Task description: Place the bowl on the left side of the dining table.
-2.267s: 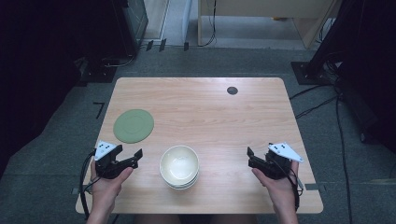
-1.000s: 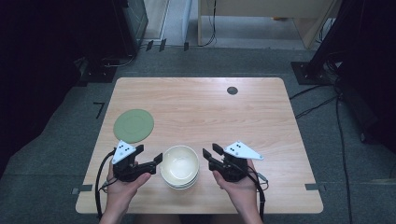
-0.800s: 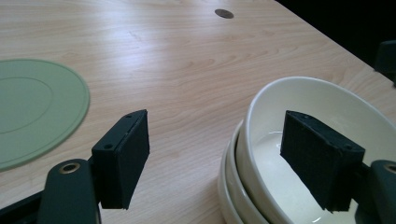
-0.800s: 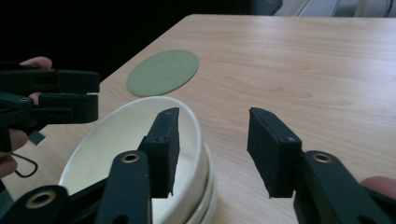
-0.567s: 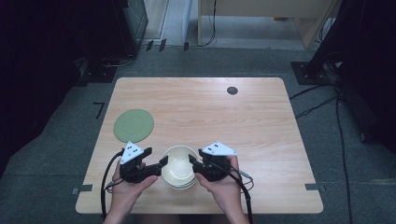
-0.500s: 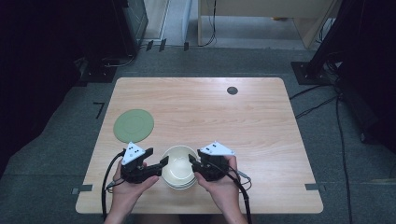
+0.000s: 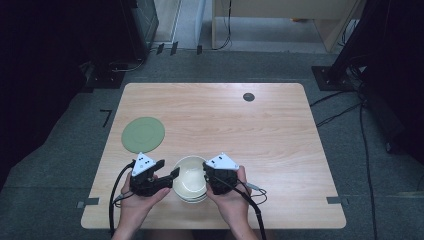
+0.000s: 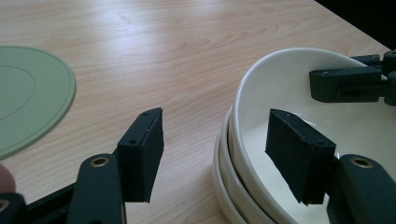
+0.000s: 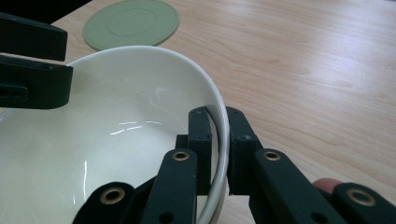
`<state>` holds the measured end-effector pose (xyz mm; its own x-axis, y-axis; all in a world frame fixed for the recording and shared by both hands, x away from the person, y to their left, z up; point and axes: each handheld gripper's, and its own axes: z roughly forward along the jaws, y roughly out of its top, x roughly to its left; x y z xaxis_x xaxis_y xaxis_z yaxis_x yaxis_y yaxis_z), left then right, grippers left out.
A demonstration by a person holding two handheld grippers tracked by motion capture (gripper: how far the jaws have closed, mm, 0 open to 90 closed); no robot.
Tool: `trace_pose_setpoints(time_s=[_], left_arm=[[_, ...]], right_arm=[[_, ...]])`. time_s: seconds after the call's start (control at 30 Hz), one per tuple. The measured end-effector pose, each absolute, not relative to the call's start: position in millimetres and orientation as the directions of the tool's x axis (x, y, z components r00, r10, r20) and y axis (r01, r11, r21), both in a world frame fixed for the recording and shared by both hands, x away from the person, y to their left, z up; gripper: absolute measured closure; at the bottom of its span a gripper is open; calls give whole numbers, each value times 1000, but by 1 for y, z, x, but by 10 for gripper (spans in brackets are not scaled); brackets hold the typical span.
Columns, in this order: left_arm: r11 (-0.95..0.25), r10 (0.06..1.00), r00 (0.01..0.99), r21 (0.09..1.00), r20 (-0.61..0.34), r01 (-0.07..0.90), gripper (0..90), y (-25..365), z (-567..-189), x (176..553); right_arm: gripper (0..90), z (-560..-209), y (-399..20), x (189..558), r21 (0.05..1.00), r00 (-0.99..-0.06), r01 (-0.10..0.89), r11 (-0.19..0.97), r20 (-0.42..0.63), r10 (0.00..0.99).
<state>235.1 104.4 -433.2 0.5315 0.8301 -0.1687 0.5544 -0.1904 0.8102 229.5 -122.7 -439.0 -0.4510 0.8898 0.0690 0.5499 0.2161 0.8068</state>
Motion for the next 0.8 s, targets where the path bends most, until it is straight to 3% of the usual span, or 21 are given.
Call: trace_pose_setpoints(time_s=[0.4,0.7,0.8], left_arm=[[-191,807,558,811,-191,553,426,100,-437,235],[-172,787,579,825,-213,538,547,99,-434,232],[-172,790,578,829,-207,532,625,99,-433,231]], right_arm=[[840,-439,-127,220,899,-472,380,216,-12,882],[839,-428,-124,207,943,-479,260,210,-62,875],[839,-426,-119,203,948,-479,226,224,-93,873]])
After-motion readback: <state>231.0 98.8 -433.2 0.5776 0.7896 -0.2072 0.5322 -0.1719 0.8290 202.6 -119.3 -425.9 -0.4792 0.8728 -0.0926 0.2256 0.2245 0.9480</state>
